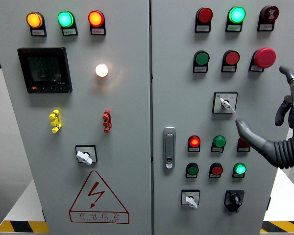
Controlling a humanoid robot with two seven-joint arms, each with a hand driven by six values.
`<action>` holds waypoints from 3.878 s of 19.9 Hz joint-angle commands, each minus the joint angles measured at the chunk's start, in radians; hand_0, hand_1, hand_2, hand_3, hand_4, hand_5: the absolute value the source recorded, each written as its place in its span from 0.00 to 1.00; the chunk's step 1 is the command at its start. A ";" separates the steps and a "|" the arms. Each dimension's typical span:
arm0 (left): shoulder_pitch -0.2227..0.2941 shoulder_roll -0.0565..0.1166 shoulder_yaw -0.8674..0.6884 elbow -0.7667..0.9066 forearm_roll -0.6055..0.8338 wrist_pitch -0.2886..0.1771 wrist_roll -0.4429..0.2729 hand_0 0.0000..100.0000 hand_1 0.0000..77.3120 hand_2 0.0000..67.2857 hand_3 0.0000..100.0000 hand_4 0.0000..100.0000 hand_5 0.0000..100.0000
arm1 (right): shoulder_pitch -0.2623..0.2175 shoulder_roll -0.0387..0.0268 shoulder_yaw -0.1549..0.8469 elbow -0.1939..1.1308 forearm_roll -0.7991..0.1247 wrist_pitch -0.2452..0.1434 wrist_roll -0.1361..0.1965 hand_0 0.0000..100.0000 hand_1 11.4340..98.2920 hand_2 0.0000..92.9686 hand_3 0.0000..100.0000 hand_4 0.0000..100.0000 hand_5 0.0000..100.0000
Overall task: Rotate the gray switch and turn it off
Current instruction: 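Raise the right hand toward the white rotary switch knob, then close the right hand fingers around the white rotary switch knob, then twist the gripped knob with the right hand to turn the switch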
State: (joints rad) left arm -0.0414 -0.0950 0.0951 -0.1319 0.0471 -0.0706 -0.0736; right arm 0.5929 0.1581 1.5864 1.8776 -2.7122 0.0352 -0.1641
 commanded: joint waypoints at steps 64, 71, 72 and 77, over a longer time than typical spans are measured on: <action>0.000 -0.002 0.000 0.000 0.000 0.000 0.000 0.89 0.00 0.20 0.19 0.08 0.11 | 0.194 0.0030 -0.037 -0.324 0.051 0.017 -0.055 0.00 0.27 0.70 0.90 1.00 1.00; 0.000 -0.002 0.000 0.000 -0.001 0.000 0.000 0.88 0.00 0.20 0.19 0.08 0.11 | 0.206 0.0030 -0.042 -0.338 0.049 0.015 -0.057 0.00 0.27 0.70 0.90 1.00 1.00; 0.000 -0.002 0.000 0.000 -0.001 0.000 0.000 0.88 0.00 0.20 0.19 0.08 0.11 | 0.206 0.0030 -0.042 -0.339 0.049 0.017 -0.057 0.00 0.27 0.71 0.90 1.00 1.00; 0.000 -0.002 0.000 0.000 0.000 0.000 0.000 0.88 0.00 0.20 0.19 0.08 0.11 | 0.206 0.0030 -0.042 -0.345 0.049 0.014 -0.057 0.00 0.26 0.72 0.90 1.00 1.00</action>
State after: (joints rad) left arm -0.0414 -0.0967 0.0951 -0.1319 0.0470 -0.0706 -0.0737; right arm 0.7993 0.1610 1.5452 1.5337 -2.6630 0.0501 -0.2209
